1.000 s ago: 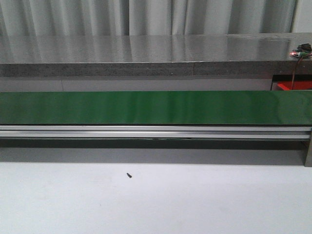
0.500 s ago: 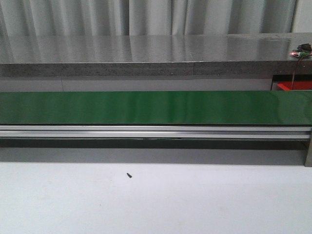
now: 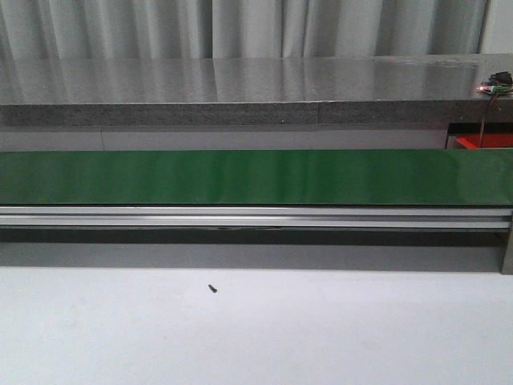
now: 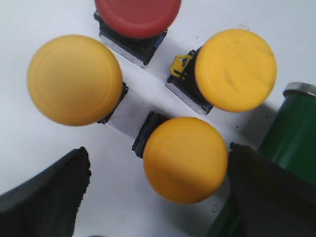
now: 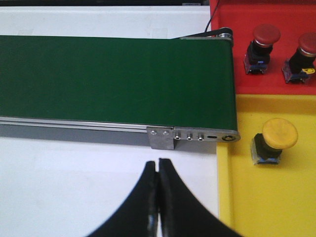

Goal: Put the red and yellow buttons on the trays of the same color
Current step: 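Lower the left gripper onto a yellow button and grasp it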

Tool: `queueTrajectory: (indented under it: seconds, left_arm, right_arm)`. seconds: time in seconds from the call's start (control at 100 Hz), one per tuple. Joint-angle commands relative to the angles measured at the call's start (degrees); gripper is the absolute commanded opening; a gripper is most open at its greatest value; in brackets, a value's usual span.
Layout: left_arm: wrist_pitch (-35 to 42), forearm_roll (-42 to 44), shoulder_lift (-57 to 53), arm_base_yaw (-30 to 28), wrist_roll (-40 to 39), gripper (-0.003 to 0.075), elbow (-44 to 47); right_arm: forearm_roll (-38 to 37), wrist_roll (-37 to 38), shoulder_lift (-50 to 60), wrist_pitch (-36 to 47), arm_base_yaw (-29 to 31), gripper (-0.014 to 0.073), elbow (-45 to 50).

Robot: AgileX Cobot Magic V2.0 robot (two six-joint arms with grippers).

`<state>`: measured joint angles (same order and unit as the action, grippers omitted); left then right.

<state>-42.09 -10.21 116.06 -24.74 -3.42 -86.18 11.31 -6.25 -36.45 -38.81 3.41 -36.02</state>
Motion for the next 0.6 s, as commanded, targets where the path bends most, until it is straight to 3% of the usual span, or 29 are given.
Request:
queueTrajectory:
  seconds: [0.0,0.18,0.38,0.59]
  left_arm:
    - [2.70,-0.61,-2.86,-0.19,-0.61,0.0565,-1.80]
    - [4.01,-0.61,-2.77,-0.19,-0.61,0.0543,-1.80]
    - [5.34,-0.61,-2.77,-0.19,-0.61,0.0372,-1.80]
    - [5.54,-0.61,-2.77,-0.19,-0.61,0.0245,-1.80]
  right_arm:
    - [0.90,-0.33,0.13,3.05,-0.12,-0.0067,-1.48]
    - [0.90,-0.33,0.13,3.05,-0.12,-0.0067,-1.48]
    - [0.95,-0.33,0.13,2.83,-0.12,-0.0067,-1.48]
    - [1.06,-0.33,0.13,2.21,-0.12,-0.0067,-1.48]
